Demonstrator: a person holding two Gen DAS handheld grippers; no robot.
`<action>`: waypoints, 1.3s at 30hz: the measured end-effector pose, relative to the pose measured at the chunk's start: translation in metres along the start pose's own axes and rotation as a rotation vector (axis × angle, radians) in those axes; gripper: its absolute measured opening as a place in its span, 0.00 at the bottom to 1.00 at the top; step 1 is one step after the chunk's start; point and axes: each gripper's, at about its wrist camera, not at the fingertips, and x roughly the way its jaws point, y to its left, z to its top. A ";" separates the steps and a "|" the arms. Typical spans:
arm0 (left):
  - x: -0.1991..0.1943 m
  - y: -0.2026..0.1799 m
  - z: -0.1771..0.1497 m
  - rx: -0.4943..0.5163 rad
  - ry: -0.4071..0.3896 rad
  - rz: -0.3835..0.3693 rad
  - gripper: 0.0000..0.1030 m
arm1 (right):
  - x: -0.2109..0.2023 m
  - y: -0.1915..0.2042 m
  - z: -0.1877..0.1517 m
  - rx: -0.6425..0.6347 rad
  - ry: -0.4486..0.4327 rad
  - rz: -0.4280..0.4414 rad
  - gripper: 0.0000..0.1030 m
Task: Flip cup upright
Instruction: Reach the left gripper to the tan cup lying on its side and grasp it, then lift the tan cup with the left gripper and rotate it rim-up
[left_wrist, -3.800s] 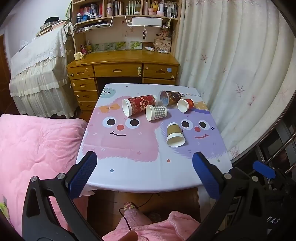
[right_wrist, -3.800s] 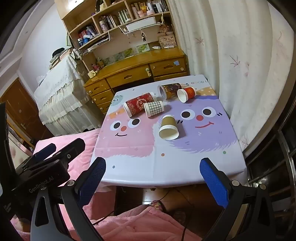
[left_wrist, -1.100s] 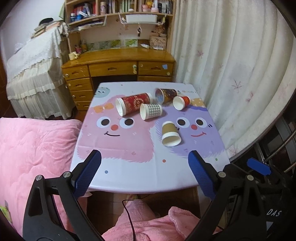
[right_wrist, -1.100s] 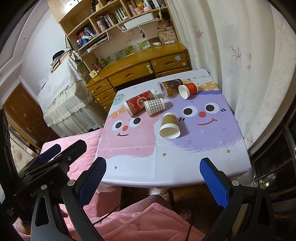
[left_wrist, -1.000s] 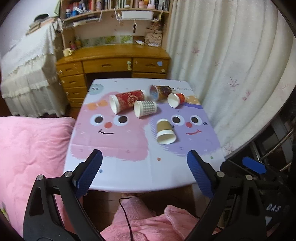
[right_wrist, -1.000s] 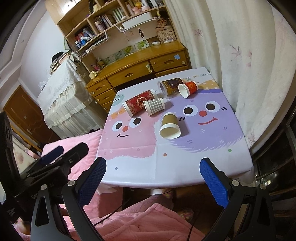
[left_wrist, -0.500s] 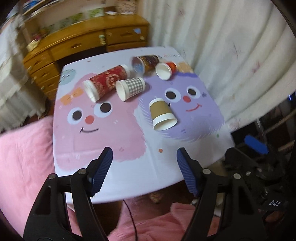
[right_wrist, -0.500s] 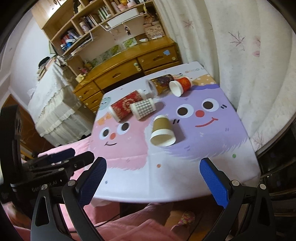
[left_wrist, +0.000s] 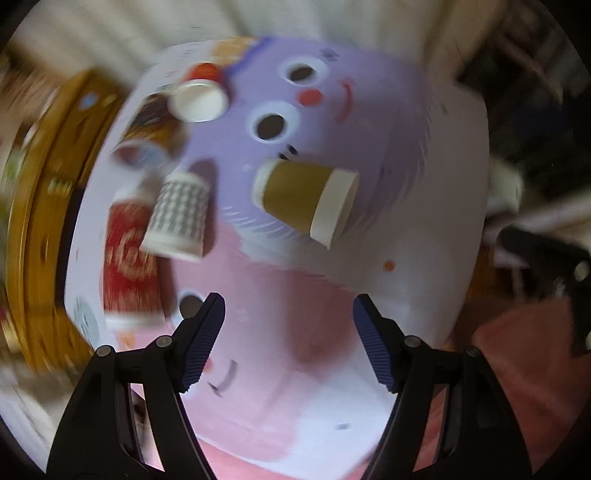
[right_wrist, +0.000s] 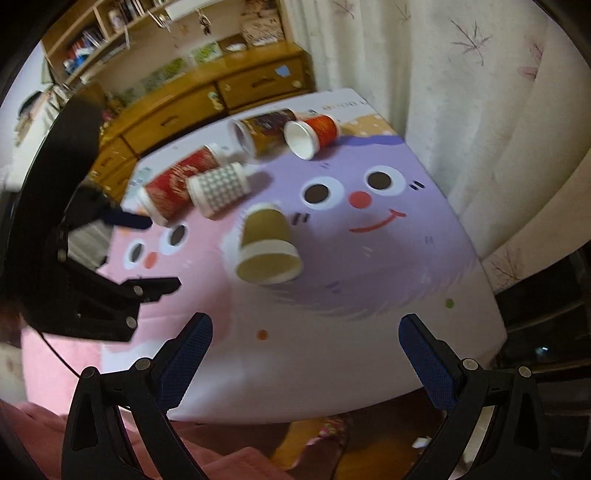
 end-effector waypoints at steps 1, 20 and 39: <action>0.010 -0.001 0.004 0.065 0.027 0.004 0.68 | 0.007 0.001 0.000 0.000 0.009 -0.018 1.00; 0.110 -0.052 0.043 0.904 -0.005 0.018 0.70 | 0.047 0.025 -0.046 0.010 0.192 -0.173 1.00; 0.086 -0.088 0.051 1.096 -0.081 -0.012 0.82 | 0.030 -0.003 -0.053 0.062 0.149 -0.149 1.00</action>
